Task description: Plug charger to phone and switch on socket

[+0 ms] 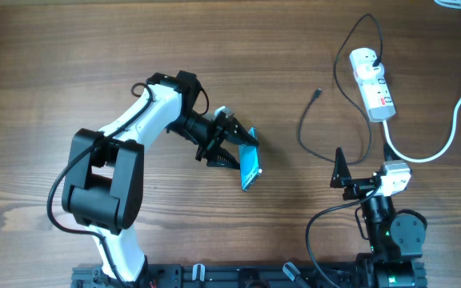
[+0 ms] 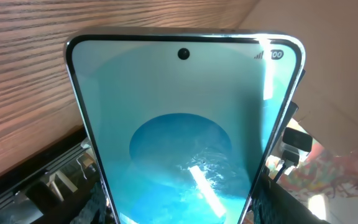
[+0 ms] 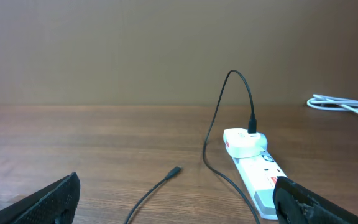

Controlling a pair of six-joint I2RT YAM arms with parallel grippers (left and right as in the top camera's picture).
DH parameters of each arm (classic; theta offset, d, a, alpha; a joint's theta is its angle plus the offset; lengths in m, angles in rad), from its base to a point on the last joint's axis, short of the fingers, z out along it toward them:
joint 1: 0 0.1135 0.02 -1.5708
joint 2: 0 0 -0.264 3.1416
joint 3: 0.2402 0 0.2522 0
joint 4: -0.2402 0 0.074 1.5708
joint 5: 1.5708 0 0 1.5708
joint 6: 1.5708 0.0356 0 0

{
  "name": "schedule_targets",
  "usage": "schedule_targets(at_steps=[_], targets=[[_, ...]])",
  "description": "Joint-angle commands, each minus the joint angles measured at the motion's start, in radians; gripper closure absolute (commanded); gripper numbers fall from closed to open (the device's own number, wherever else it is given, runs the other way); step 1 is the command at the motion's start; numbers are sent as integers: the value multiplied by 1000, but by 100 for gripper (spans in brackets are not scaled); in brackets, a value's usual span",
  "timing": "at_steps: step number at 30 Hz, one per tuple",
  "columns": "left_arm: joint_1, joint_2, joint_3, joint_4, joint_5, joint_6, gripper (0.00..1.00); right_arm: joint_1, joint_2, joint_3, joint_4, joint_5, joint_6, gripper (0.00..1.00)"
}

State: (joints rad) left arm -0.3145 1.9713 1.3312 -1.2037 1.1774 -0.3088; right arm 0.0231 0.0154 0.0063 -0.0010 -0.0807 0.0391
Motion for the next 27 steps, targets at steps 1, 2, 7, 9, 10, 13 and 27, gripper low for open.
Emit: schedule_targets(at_steps=[1,2,7,9,10,13,27], targets=[[-4,-8,18,2,57,2,50,4,-12,-1,3,13,-11,0],[-6,-8,18,3,57,2,50,4,-12,-1,3,13,-11,0],[-44,-8,18,35,57,2,47,4,-12,-1,3,13,-11,0],[-60,-8,18,47,56,-13,47,4,-12,-1,3,13,-11,0],[-68,-8,18,62,56,-21,47,4,-12,-1,3,13,-11,0],[-87,-8,18,100,56,-47,47,4,-12,-1,3,13,-11,0],[-89,-8,18,177,23,-67,45,4,-12,-1,3,13,-11,0]])
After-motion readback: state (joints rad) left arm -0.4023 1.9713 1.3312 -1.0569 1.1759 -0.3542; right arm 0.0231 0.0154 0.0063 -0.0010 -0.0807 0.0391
